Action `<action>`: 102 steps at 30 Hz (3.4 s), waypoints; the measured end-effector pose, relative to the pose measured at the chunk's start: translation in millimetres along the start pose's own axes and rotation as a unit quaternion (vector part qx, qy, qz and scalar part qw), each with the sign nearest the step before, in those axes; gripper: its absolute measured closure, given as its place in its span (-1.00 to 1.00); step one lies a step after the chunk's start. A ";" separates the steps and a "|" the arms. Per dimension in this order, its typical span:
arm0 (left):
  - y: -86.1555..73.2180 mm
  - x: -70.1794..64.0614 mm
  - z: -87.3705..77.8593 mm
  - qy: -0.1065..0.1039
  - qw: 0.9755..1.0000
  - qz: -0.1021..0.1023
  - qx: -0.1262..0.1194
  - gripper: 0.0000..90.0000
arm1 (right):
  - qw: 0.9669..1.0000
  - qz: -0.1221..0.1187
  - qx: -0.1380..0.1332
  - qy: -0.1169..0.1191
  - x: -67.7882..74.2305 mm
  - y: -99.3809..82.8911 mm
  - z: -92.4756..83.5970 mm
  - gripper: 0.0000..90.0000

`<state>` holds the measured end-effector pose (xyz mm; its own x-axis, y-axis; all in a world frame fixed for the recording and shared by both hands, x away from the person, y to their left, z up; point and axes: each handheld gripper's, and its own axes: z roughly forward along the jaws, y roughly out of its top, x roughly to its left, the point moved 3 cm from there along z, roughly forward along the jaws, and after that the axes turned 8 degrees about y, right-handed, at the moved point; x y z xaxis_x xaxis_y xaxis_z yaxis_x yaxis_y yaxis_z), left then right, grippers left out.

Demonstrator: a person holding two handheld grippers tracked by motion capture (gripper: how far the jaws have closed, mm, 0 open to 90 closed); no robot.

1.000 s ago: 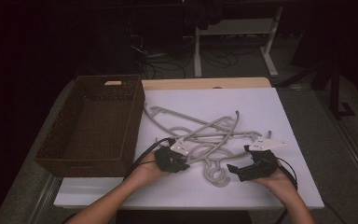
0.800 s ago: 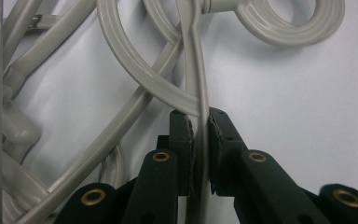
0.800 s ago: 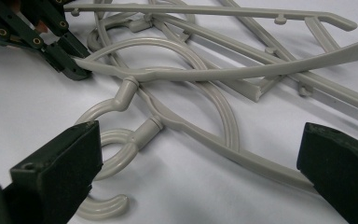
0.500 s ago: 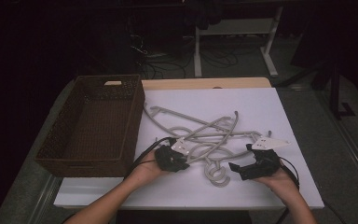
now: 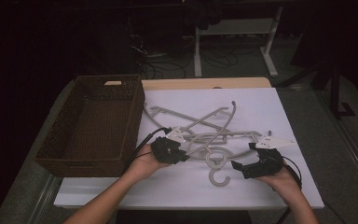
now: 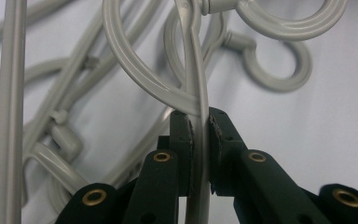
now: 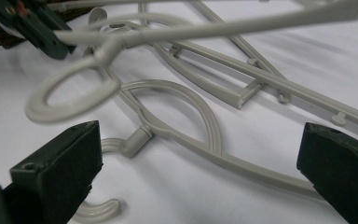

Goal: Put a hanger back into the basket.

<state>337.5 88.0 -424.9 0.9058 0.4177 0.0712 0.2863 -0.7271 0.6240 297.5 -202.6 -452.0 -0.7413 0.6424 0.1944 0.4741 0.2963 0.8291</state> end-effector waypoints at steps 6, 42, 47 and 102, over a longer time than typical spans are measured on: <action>27.7 9.2 -23.0 0.002 1.000 -0.005 -0.022 0.83 | 1.000 0.001 -0.001 0.001 -0.3 -0.1 -0.2 -1.00; -40.7 123.7 -192.5 0.111 0.990 -0.078 -0.026 0.83 | 1.000 0.000 0.003 0.001 1.3 -0.1 2.9 -1.00; -70.4 132.4 -202.6 0.122 0.988 -0.097 -0.016 0.83 | 1.000 0.000 0.004 0.000 1.2 -0.3 3.2 -1.00; -145.9 156.6 -196.9 0.098 0.980 -0.169 0.030 0.82 | 1.000 0.002 0.006 -0.003 0.4 -0.3 5.0 -1.00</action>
<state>376.0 366.8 -351.5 0.6796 0.7333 0.0199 0.5833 -0.5566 0.5917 299.4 -198.9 -454.8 -0.7360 0.6484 0.1946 0.4835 0.3024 0.8215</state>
